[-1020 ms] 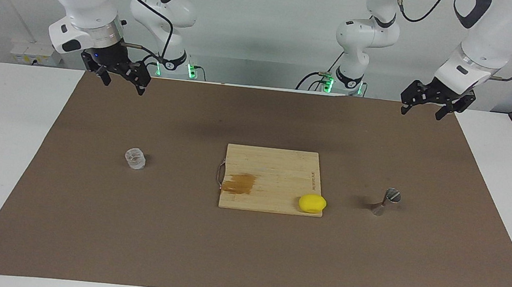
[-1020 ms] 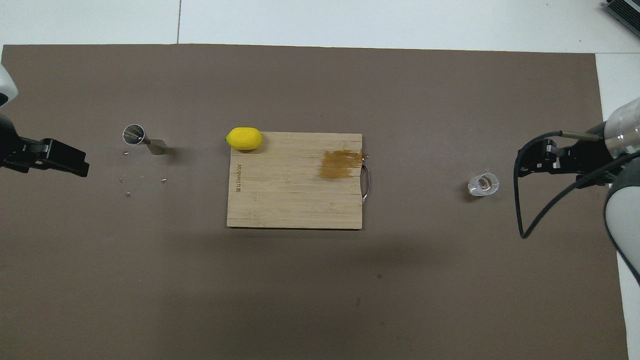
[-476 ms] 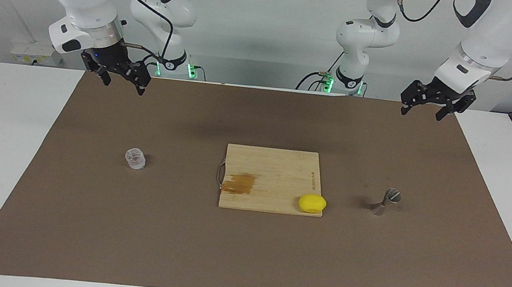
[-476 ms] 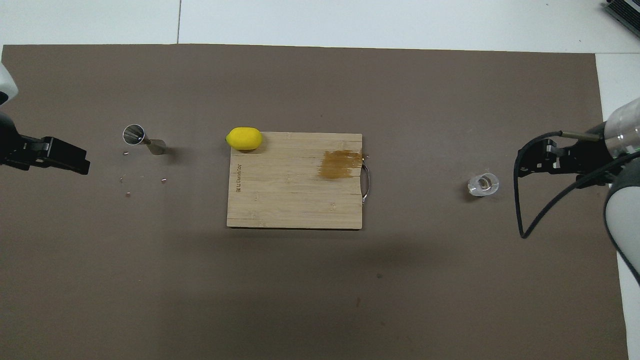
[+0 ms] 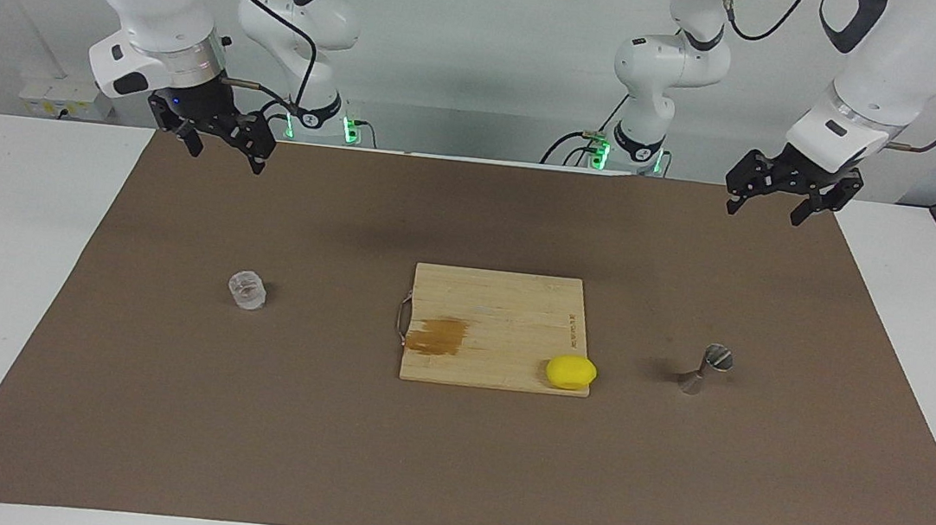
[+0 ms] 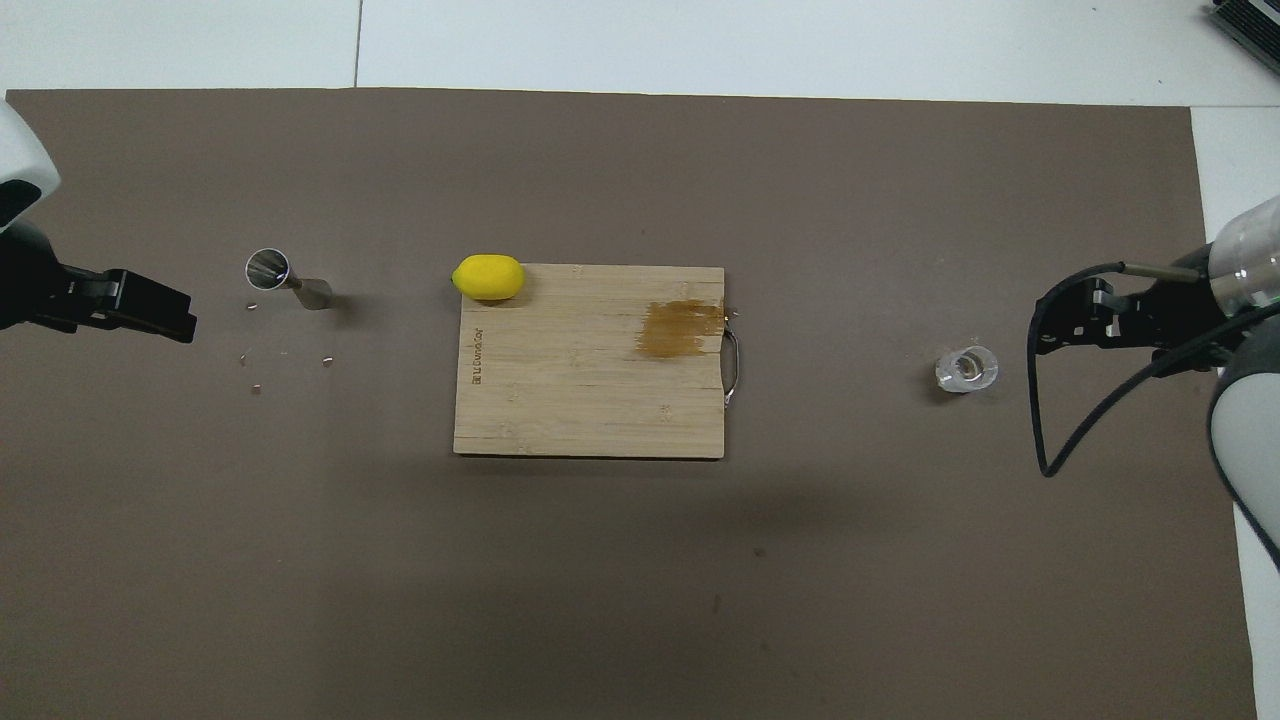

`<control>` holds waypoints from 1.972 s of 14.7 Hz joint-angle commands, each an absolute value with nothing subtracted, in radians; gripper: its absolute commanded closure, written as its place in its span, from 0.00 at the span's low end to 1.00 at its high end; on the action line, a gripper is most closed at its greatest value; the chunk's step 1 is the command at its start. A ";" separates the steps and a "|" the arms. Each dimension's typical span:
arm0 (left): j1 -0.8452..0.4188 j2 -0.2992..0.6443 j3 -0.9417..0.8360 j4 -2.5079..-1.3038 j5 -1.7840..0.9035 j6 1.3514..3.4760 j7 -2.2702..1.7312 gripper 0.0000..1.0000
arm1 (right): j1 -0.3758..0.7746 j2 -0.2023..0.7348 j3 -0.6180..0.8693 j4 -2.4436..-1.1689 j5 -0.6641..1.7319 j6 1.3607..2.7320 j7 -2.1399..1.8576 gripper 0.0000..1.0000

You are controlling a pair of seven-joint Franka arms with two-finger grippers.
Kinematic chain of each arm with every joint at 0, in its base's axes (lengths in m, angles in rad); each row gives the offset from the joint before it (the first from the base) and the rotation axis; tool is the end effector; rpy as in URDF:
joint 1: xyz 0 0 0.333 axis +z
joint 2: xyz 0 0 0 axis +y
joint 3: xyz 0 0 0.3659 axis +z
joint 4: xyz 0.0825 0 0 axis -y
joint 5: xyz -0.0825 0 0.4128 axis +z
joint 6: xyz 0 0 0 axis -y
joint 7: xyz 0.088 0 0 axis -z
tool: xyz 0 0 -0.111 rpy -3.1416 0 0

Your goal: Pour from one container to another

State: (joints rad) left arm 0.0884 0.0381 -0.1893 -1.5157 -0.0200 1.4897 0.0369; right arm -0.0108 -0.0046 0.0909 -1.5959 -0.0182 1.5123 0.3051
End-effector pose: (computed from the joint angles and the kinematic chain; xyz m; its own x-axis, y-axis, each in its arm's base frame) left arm 0.5852 -0.0591 0.6690 0.9883 -0.1391 -0.0623 -0.1375 -0.9901 0.0295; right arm 0.5725 0.0440 0.6557 0.9720 -0.2243 -0.0697 -0.2219 -0.9742 0.0415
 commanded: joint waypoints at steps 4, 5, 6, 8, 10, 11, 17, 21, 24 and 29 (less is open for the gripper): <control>0.104 0.167 -0.169 -1.503 -0.029 1.429 -0.058 0.00 | -0.026 -0.008 0.098 -1.600 -0.017 1.511 0.281 0.00; 0.115 0.204 -0.163 -1.481 -0.031 1.413 -0.073 0.00 | -0.026 -0.008 0.098 -1.600 -0.017 1.511 0.281 0.00; 0.126 0.225 -0.160 -1.471 -0.040 1.410 -0.096 0.00 | -0.026 -0.009 0.098 -1.601 -0.018 1.511 0.281 0.00; 0.179 0.248 -0.155 -1.477 -0.102 1.420 -0.196 0.00 | -0.026 -0.008 0.098 -1.600 -0.017 1.511 0.281 0.00; 0.234 0.278 -0.153 -1.479 -0.208 1.440 -0.361 0.00 | -0.026 -0.009 0.098 -1.601 -0.017 1.511 0.281 0.00; 0.268 0.284 -0.153 -1.486 -0.265 1.469 -0.461 0.00 | -0.026 -0.009 0.098 -1.600 -0.018 1.511 0.281 0.00; 0.389 0.265 -0.155 -1.672 -0.530 1.715 -0.984 0.00 | -0.026 -0.009 0.098 -1.600 -0.018 1.511 0.281 0.00; 0.419 0.221 -0.155 -1.842 -0.701 1.853 -1.094 0.00 | -0.026 -0.009 0.098 -1.600 -0.017 1.511 0.281 0.00; 0.433 0.221 -0.155 -1.916 -0.823 1.859 -1.097 0.00 | -0.026 -0.008 0.098 -1.600 -0.017 1.511 0.281 0.00; 0.433 0.227 -0.155 -1.980 -0.988 1.974 -1.181 0.00 | -0.026 -0.009 0.098 -1.600 -0.017 1.511 0.281 0.00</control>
